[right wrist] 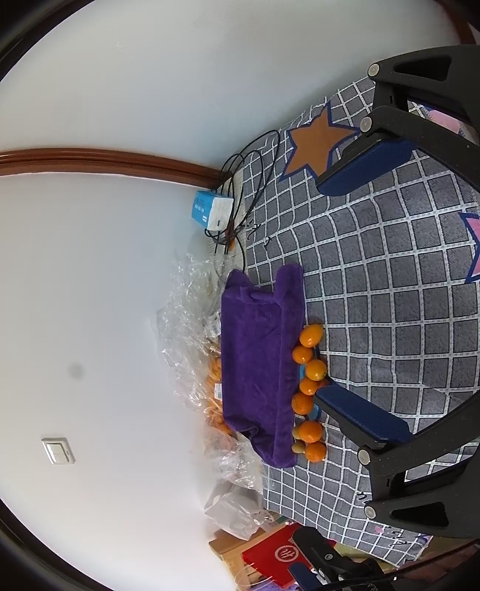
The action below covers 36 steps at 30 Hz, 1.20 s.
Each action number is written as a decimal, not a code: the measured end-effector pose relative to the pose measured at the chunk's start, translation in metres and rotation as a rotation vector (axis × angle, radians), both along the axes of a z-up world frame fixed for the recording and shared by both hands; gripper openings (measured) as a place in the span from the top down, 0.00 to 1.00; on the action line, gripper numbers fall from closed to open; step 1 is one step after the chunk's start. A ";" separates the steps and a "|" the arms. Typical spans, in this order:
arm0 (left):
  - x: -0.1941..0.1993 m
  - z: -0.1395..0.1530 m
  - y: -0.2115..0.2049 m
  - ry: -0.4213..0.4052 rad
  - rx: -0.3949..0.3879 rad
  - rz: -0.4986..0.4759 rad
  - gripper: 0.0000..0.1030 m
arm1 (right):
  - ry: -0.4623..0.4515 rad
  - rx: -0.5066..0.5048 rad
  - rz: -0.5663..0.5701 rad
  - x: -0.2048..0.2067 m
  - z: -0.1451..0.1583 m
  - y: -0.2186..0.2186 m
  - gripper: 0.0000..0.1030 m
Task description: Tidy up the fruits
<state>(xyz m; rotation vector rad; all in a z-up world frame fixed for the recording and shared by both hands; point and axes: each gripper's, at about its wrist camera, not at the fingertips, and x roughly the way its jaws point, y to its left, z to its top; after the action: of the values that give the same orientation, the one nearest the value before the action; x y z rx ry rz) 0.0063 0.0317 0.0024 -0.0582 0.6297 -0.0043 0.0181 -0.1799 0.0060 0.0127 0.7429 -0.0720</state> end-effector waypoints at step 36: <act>0.123 -0.104 0.045 0.210 -0.010 0.008 0.10 | 0.237 0.035 0.231 0.148 -0.161 0.021 0.42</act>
<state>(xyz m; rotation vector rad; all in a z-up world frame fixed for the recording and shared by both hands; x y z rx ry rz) 0.1291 0.0770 -0.1019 -0.0715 0.8399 0.0068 0.1661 -0.1586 -0.1551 -0.0489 0.9780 0.1622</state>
